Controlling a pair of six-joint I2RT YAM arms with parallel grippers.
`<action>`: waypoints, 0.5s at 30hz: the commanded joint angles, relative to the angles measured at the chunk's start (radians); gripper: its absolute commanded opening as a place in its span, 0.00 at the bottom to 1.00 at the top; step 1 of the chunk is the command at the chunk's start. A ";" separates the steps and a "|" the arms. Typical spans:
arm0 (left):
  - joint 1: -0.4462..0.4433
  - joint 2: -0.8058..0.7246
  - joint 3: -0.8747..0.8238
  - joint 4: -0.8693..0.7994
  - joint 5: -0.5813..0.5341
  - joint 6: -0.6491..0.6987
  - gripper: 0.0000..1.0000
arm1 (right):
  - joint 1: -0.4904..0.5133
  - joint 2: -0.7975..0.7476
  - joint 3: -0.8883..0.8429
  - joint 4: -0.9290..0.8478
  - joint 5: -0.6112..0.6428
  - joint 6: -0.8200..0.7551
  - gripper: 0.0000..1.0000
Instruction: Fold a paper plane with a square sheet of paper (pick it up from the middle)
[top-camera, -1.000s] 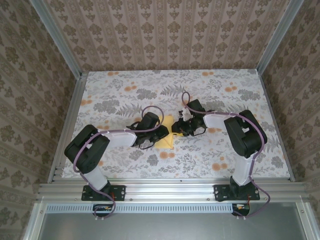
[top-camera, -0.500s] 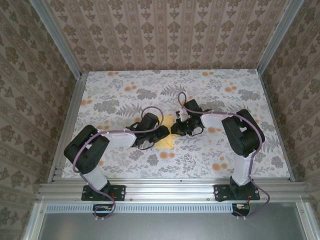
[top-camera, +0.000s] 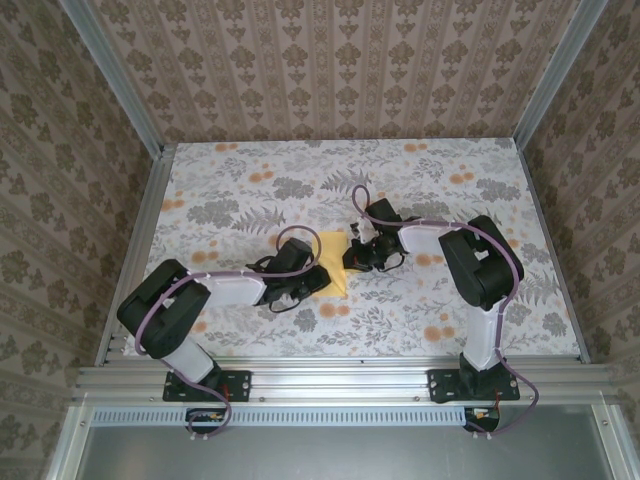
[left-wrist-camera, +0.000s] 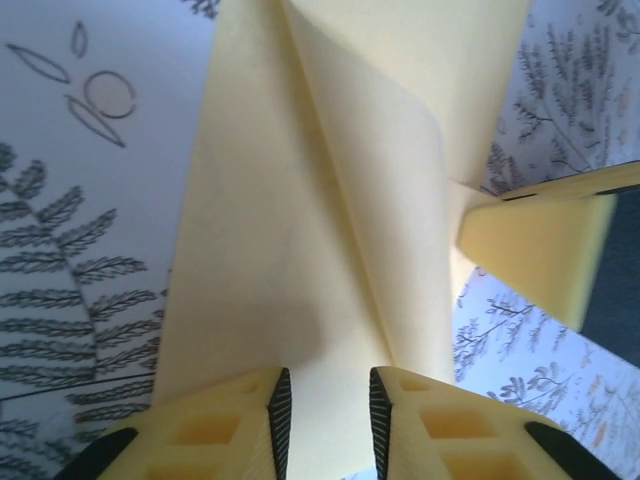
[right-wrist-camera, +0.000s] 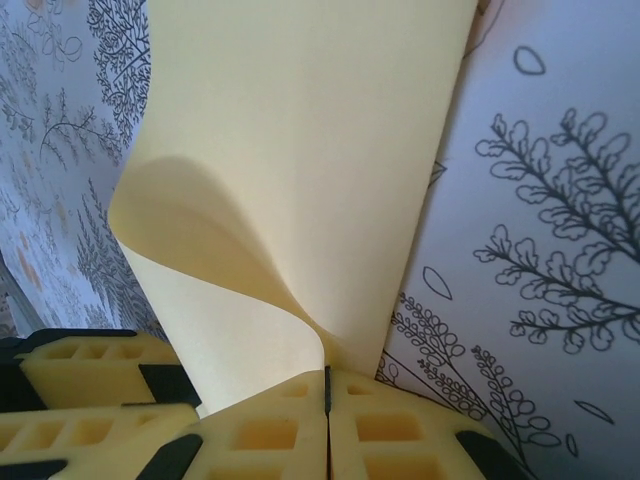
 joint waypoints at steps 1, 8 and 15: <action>-0.005 -0.015 0.006 -0.070 -0.029 0.015 0.27 | 0.007 0.014 0.031 -0.036 0.029 -0.029 0.08; -0.008 0.002 0.026 -0.117 -0.023 0.042 0.23 | 0.007 0.026 0.048 -0.046 0.033 -0.035 0.09; -0.008 0.011 0.034 -0.126 -0.021 0.054 0.23 | 0.011 0.043 0.061 -0.058 0.027 -0.044 0.10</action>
